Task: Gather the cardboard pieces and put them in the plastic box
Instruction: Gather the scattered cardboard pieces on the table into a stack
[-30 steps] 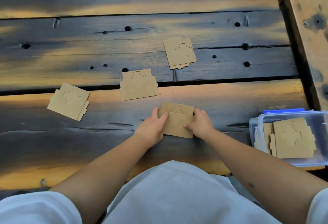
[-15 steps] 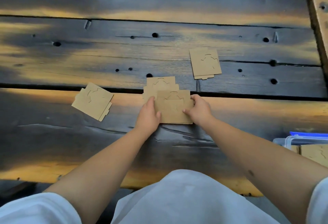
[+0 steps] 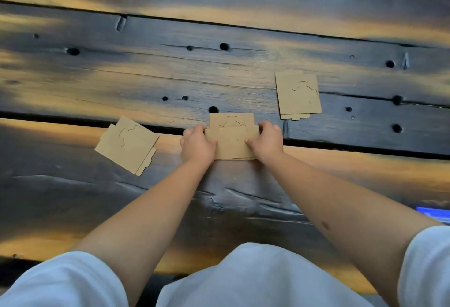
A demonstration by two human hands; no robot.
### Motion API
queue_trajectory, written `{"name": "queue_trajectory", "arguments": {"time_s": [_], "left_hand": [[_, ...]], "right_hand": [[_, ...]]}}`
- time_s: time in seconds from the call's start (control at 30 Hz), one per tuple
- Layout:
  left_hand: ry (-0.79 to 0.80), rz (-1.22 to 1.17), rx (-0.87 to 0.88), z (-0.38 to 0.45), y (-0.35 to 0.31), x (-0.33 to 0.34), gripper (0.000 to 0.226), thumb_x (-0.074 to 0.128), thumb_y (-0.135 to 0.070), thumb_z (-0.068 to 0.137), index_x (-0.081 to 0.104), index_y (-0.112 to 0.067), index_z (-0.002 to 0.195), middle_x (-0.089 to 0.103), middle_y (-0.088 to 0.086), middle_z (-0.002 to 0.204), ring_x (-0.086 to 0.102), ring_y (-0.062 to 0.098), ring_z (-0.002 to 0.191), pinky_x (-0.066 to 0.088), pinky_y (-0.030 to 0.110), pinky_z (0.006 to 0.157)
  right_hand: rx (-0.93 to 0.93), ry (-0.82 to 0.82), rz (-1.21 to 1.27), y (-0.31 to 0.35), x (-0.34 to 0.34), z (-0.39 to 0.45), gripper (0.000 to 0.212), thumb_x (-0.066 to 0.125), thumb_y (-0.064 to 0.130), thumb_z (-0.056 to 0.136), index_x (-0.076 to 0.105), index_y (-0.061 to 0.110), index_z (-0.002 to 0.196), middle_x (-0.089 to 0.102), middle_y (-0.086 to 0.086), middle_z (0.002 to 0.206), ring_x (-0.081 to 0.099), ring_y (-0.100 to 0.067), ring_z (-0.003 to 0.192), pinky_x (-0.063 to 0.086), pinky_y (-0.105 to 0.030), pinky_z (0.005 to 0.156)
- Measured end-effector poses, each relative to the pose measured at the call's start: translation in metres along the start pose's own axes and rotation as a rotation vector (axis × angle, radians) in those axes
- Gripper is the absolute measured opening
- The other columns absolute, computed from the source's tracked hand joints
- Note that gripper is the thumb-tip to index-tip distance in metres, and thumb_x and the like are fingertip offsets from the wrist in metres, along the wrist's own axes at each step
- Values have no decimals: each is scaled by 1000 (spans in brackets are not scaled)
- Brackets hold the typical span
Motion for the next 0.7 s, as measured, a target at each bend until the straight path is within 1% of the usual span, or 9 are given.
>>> {"name": "queue_trajectory", "arguments": {"time_s": [0.1,0.2,0.3,0.43,0.53,0.6,0.7], "left_hand": [[13,7,17,1,-2,4,46,66,-29,83,50,-20,125,60,13,119,49,35,115,39,39,90],[27,3,19,1,-6,5,52,62,-26,85,42,-19,133,62,13,121,51,38,114,42,40,89],[29,7,15,-1,-8,3,52,61,-23,86,42,-16,134,60,14,124,50,38,115,41,39,90],[35,15,22,-8,-7,1,49,58,-20,89,41,-21,136,58,7,129,44,35,121,37,44,98],[13,-39,59,-17,-10,-3,55,58,-15,88,39,-20,139,56,7,132,46,33,122,38,48,102],[6,-112,87,-25,-10,-5,56,58,-9,87,39,-17,139,56,10,130,50,31,120,40,42,101],[20,-187,84,-34,2,-11,52,56,-5,87,44,-16,136,59,11,125,54,31,116,41,34,94]], "right_hand": [[5,-19,-41,1,4,4,53,79,23,78,54,10,122,54,-14,123,53,-27,110,30,-23,79],[23,-20,-51,2,6,5,53,78,23,78,53,10,122,55,-14,122,53,-29,111,30,-25,76],[63,2,-28,0,6,3,52,78,20,75,52,11,119,58,-13,120,54,-29,110,34,-26,76],[82,65,22,-6,8,-5,51,78,22,76,52,14,119,64,-10,117,55,-28,112,37,-25,76],[54,95,6,-8,8,-13,45,75,25,80,54,15,119,64,-9,118,56,-29,114,43,-30,86],[32,109,6,-7,8,-19,42,73,26,82,54,16,118,64,-9,119,56,-29,114,45,-35,91],[-22,129,7,-1,11,-30,42,72,23,83,54,15,119,63,-10,120,56,-30,113,42,-31,88]]}}
Point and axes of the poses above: each hand's wrist, its own z-axis towards the middle knuckle, its own x-axis out of the palm, y = z × x, the point moved 6 cm from there along z, towards the middle knuckle
